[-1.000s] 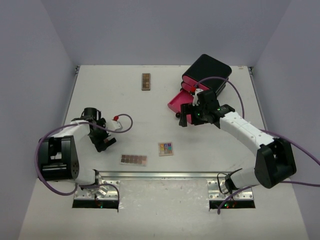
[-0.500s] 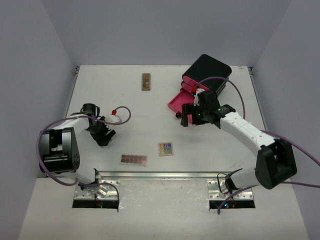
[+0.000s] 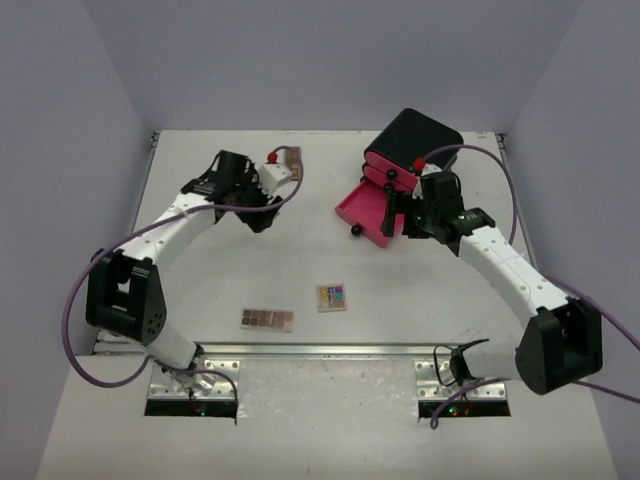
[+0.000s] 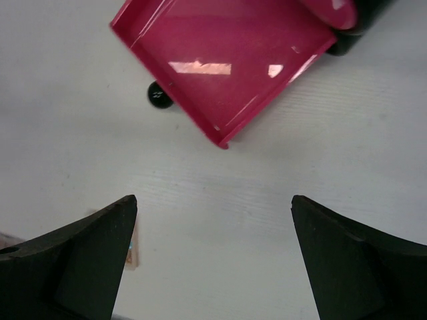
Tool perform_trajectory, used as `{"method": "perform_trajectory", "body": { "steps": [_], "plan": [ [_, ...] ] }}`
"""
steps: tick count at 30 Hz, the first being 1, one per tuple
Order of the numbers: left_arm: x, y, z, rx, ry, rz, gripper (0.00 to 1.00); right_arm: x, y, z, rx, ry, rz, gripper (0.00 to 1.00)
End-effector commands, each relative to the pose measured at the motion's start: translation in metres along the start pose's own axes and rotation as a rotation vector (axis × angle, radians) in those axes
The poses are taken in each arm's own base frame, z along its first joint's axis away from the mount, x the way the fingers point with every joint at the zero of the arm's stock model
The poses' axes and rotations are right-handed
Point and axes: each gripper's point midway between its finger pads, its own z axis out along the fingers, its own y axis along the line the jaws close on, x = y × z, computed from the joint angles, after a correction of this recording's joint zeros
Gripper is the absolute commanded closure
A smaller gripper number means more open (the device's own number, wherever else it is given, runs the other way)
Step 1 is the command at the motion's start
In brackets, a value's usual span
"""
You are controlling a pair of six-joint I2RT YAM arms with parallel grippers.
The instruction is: Organize the makeup
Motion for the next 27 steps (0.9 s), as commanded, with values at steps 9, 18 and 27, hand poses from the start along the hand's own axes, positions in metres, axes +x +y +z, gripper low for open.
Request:
{"method": "perform_trajectory", "body": {
  "steps": [9,18,27],
  "plan": [
    [-0.211,-0.087,0.09,0.118,-0.228,-0.031,0.81,-0.025,-0.089,-0.053,0.292,-0.235,0.217,0.01],
    [-0.226,-0.115,0.156,0.052,-0.242,-0.021,0.79,-0.019,-0.09,-0.058,0.292,-0.234,0.227,0.01],
    [-0.215,-0.109,0.195,-0.07,-0.235,-0.02,0.64,-0.009,-0.09,-0.053,0.284,-0.207,0.225,0.01]
  ]
}}
